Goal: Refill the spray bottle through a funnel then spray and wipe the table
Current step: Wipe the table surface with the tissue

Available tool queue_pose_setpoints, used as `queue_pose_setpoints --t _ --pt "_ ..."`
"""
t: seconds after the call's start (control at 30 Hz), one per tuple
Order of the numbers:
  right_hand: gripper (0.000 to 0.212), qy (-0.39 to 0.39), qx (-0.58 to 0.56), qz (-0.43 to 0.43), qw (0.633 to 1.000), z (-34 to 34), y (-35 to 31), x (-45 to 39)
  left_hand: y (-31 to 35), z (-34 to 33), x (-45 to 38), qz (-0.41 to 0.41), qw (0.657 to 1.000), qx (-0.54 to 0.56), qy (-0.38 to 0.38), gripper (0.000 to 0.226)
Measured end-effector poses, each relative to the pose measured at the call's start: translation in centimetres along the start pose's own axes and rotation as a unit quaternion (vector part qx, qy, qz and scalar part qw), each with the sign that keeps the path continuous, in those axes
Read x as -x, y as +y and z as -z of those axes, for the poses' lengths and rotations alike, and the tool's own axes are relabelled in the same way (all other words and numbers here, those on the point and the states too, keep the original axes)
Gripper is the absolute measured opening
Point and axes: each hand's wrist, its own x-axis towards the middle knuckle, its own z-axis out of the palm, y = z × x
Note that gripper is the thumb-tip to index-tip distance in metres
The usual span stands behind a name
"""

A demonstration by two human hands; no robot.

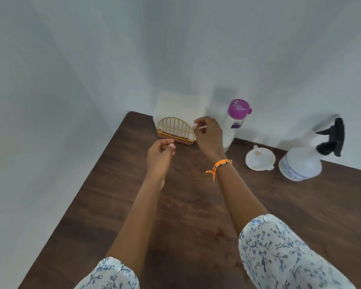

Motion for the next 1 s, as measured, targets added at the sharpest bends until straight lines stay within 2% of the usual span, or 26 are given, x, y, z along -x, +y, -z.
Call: queue_pose_setpoints --t 0.17,0.3,0.67,0.83,1.0 --pt "0.036 0.032 0.051 0.023 0.998 -2.0 0.2 -3.6 0.3 -0.1 -3.2 0.003 1.000 -0.014 -0.019 0.015" --pt "0.046 0.022 0.116 0.050 0.992 -3.4 0.8 -5.5 0.4 -0.3 -4.8 0.007 0.999 -0.016 -0.039 0.014" --pt "0.047 0.098 0.288 0.105 0.947 -5.3 1.6 -6.0 0.1 0.5 -6.6 0.005 0.998 -0.009 -0.056 0.016" --pt "0.051 0.146 0.227 0.060 0.961 -6.2 1.5 -5.7 0.1 0.6 -7.2 0.005 0.998 -0.019 -0.055 0.015" --pt "0.045 0.195 0.134 0.053 0.970 -5.9 1.4 -5.8 0.1 0.3 -7.2 0.001 0.998 -0.023 -0.065 0.014"
